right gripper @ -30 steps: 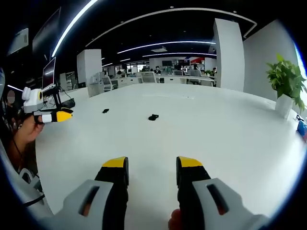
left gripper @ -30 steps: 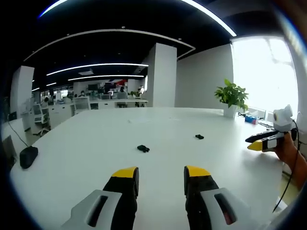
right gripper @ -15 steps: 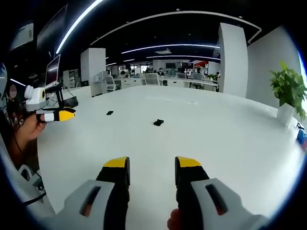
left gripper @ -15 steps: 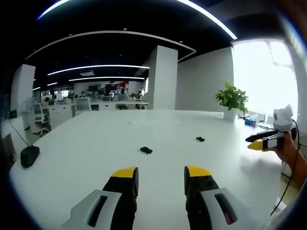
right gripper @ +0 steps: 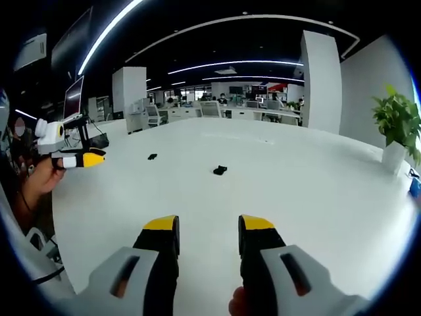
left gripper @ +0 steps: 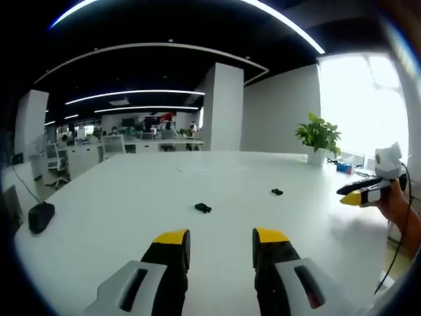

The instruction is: Snap the two parts of the plastic buckle together until the buckle closes and remains connected.

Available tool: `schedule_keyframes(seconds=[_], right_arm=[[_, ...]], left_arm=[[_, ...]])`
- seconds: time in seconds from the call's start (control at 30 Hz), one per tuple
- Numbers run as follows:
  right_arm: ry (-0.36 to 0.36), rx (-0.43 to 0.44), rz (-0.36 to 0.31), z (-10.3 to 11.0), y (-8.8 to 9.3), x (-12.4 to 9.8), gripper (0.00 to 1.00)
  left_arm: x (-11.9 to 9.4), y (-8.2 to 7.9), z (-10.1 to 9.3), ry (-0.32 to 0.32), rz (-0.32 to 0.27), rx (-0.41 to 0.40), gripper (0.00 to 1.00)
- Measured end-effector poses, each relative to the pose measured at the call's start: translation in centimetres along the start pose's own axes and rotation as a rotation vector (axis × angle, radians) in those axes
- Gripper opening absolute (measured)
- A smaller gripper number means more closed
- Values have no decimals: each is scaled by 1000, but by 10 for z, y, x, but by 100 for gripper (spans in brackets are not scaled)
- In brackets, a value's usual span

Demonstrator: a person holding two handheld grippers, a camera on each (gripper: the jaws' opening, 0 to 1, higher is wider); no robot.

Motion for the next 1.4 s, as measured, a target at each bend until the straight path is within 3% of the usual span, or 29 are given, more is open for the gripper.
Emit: schedule_keyframes(seconds=[0.87, 1.4], right_arm=[[5, -15, 4, -7, -8, 13, 35], [14, -17, 12, -13, -15, 30, 34]], left_arm=[[15, -10, 8, 6, 9, 31, 37], [30, -17, 23, 9, 10, 35, 36]])
Point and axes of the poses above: the point that each gripper's makers call its tool centre point, and the gripper's own axes: x roughly forward along the fingers, z roughly to its left, y roughly out of its underside, the point moved 9 cm from there along -x, roughly backward along the fingers, and after that the axes turned 1 degree about -x, right-handed, at the moved point
